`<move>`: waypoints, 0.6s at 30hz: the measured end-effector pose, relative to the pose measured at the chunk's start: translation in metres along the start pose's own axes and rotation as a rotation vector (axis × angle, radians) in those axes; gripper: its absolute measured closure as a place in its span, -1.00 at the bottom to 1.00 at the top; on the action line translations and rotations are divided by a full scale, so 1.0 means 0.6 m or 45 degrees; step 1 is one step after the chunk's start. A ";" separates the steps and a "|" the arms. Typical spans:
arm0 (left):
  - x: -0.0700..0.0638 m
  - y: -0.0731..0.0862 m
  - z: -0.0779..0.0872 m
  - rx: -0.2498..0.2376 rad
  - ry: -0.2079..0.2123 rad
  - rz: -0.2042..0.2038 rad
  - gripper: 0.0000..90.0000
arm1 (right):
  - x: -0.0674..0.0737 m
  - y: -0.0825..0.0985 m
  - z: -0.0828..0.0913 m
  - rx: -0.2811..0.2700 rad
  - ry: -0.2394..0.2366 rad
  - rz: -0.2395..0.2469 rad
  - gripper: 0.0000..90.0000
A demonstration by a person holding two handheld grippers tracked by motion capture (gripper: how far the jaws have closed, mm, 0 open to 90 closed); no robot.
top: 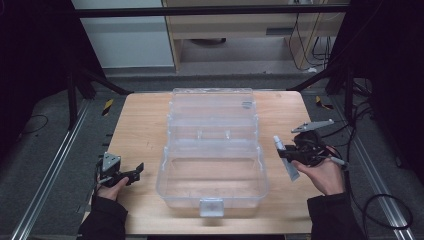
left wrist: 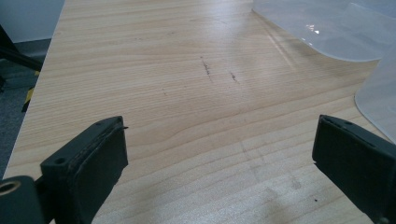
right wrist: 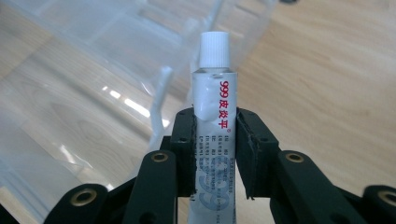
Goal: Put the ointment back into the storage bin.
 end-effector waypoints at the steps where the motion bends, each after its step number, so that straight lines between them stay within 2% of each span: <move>1: 0.000 0.000 0.000 0.000 0.000 0.000 -0.94 | 0.005 -0.011 0.006 -0.021 -0.012 0.030 0.55; 2: 0.000 0.000 0.000 -0.001 0.000 0.000 -0.94 | 0.005 -0.011 0.006 -0.021 -0.012 0.030 0.55; 4: -0.001 0.000 0.000 0.000 0.000 -0.002 -0.94 | 0.011 -0.024 0.012 -0.044 -0.015 0.076 0.55; 7: 0.000 0.000 0.000 -0.001 0.000 0.000 -0.94 | 0.022 -0.044 0.020 -0.078 -0.050 0.125 0.55; 9: 0.000 0.000 0.000 0.000 0.001 0.000 -0.94 | 0.026 -0.048 0.022 -0.081 -0.063 0.132 0.55; 12: 0.000 0.000 0.000 0.000 0.001 -0.001 -0.94 | 0.042 -0.063 0.023 -0.067 -0.093 0.187 0.55; 13: 0.000 0.000 0.000 0.000 0.000 0.000 -0.94 | 0.042 -0.063 0.023 -0.067 -0.093 0.187 0.55; 18: 0.000 0.000 0.000 0.001 0.001 0.000 -0.94 | 0.067 -0.075 0.015 -0.053 -0.154 0.284 0.55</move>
Point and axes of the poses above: each handheld gripper's, and its own axes: z roughly backward along the jaws, y roughly out of its underside, x roughly to its left, the point moved 7 cm from there along -z, roughly forward along the jaws, and after that the axes turned 5 degrees about y, right-handed, at the moved point
